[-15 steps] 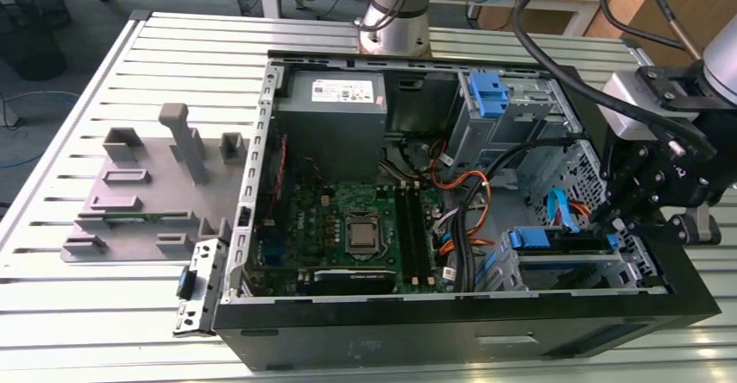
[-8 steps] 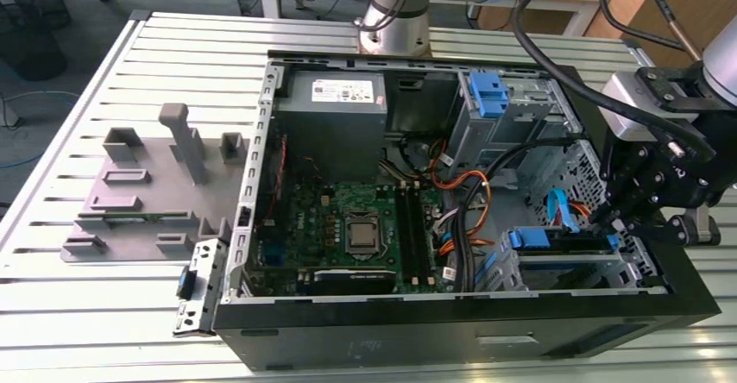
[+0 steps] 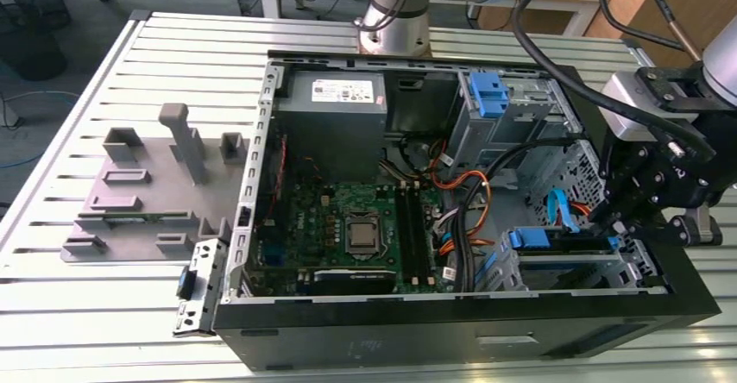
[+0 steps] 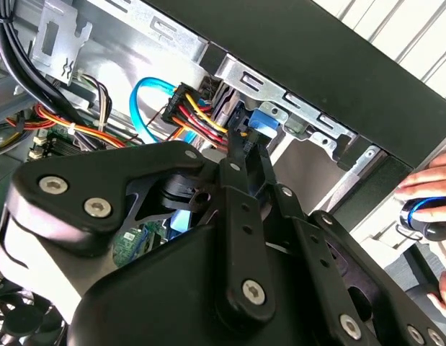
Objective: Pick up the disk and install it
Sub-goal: 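Insert the second disk wire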
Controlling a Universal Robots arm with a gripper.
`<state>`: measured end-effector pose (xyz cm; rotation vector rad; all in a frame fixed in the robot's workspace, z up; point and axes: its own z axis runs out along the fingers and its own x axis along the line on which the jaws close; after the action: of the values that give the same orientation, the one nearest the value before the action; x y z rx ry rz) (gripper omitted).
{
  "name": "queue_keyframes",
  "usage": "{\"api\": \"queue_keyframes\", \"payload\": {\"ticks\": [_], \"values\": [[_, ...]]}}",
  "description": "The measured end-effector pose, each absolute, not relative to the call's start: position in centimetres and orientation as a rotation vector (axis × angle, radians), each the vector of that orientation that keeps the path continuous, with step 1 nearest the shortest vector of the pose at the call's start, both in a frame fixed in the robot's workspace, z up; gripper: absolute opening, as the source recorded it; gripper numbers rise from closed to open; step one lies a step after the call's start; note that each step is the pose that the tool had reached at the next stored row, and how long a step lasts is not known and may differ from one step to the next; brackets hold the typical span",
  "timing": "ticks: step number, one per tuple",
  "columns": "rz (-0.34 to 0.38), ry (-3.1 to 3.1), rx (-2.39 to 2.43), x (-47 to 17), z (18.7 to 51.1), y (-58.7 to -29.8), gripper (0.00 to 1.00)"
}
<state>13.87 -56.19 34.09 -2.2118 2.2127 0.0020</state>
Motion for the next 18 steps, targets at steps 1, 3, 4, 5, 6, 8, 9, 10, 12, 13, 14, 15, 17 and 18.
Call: {"api": "queue_keyframes", "payload": {"ticks": [1,3,4,5,6,8,9,10,12,13,14,15,17,18], "values": [[0.003,2.212,-2.212,13.87,34.01,-56.19,0.24],[0.002,2.213,-2.212,13.87,33.84,-56.20,0.24],[0.002,2.213,-2.212,13.87,33.72,-56.19,0.24],[0.002,2.213,-2.212,13.87,33.61,-56.20,0.24],[0.002,2.213,-2.212,13.86,33.54,-56.19,0.24],[0.002,2.213,-2.212,13.86,33.41,-56.19,0.24],[0.002,2.213,-2.212,13.86,33.40,-56.19,0.24],[0.002,2.213,-2.212,13.87,33.40,-56.20,0.24],[0.002,2.213,-2.212,13.87,33.38,-56.20,0.24],[0.002,2.213,-2.212,13.87,33.37,-56.19,0.24],[0.002,2.213,-2.212,13.87,33.37,-56.19,0.24],[0.002,2.213,-2.212,13.87,33.37,-56.20,0.24],[0.002,2.213,-2.212,13.87,33.37,-56.19,0.24],[0.002,2.213,-2.212,13.87,33.38,-56.20,0.22]]}}
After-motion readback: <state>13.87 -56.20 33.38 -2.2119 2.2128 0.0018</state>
